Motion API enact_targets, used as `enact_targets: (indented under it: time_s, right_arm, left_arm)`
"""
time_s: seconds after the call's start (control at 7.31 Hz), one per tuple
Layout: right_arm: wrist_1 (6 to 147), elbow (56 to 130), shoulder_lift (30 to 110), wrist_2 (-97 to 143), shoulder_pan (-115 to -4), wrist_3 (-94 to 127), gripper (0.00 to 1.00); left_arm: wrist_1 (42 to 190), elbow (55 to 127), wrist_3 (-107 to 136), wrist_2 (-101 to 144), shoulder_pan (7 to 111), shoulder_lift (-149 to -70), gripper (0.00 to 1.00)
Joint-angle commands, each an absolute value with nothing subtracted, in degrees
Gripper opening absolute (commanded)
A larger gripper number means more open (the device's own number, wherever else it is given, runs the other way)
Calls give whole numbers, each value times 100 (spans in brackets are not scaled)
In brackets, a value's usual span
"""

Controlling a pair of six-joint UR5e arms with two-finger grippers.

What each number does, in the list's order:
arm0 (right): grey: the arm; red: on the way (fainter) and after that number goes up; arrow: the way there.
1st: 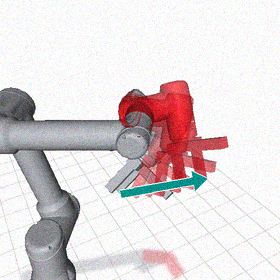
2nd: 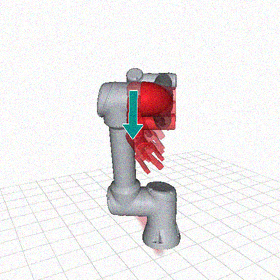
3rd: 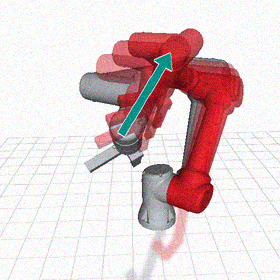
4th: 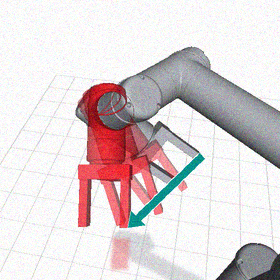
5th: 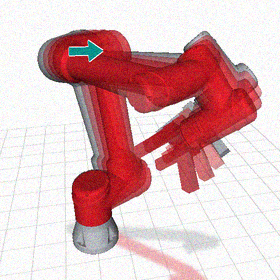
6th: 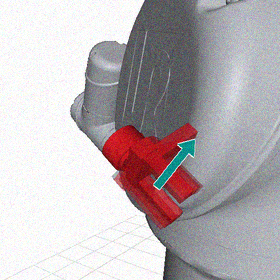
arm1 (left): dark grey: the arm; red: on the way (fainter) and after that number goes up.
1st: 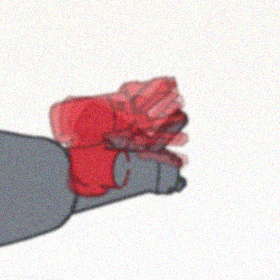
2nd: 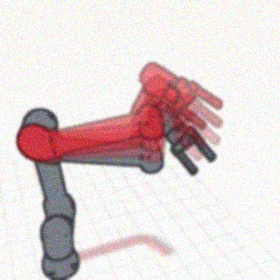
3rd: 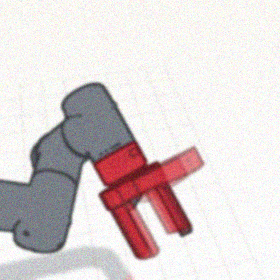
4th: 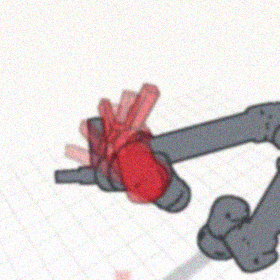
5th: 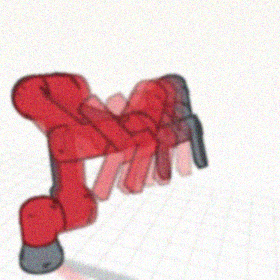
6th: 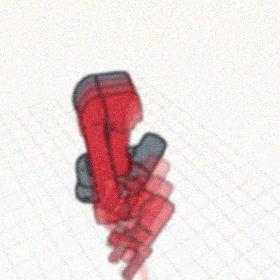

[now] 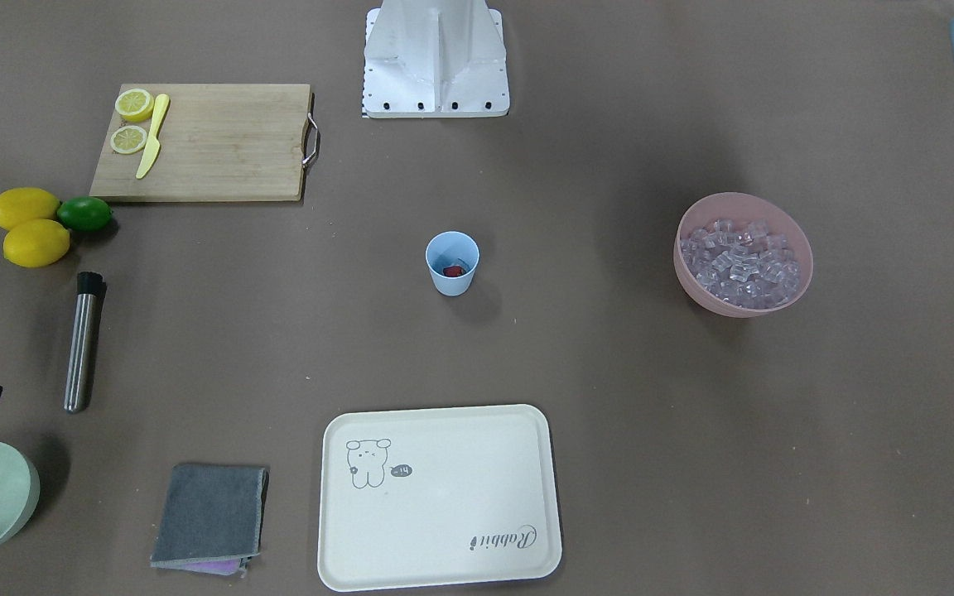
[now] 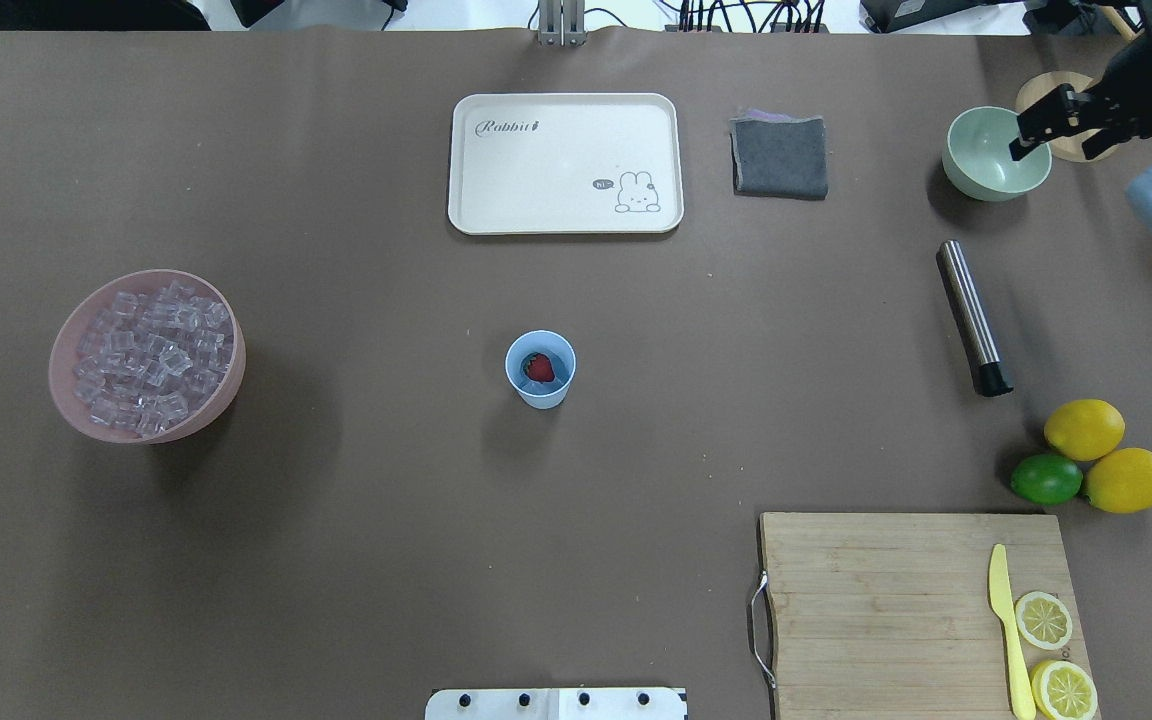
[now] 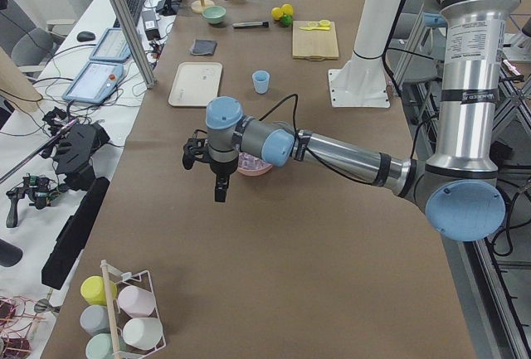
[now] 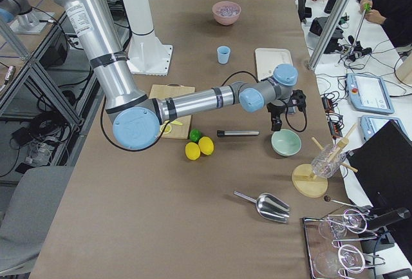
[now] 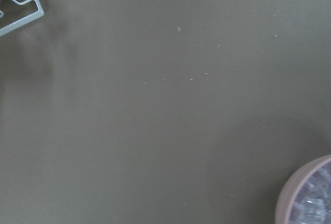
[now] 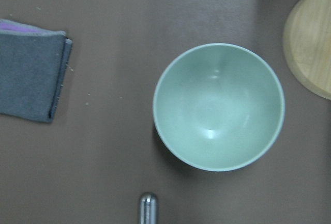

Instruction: Mash ice and strawberries in cup

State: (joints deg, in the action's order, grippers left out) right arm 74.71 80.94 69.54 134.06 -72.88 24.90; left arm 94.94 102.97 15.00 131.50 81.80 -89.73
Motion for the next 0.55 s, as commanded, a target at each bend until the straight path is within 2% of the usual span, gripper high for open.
enact_targets:
  time_s: [0.0,0.41]
  right_arm:
    - [7462,8173,7739,13595,-7768,1411,100]
    - [7427,9199,9286,13772,-8428,800,100]
  left_arm:
    - [9213,10028,555,13281,8630,-8573,98]
    - [9246,10002,589,13254,8824,-8429,98]
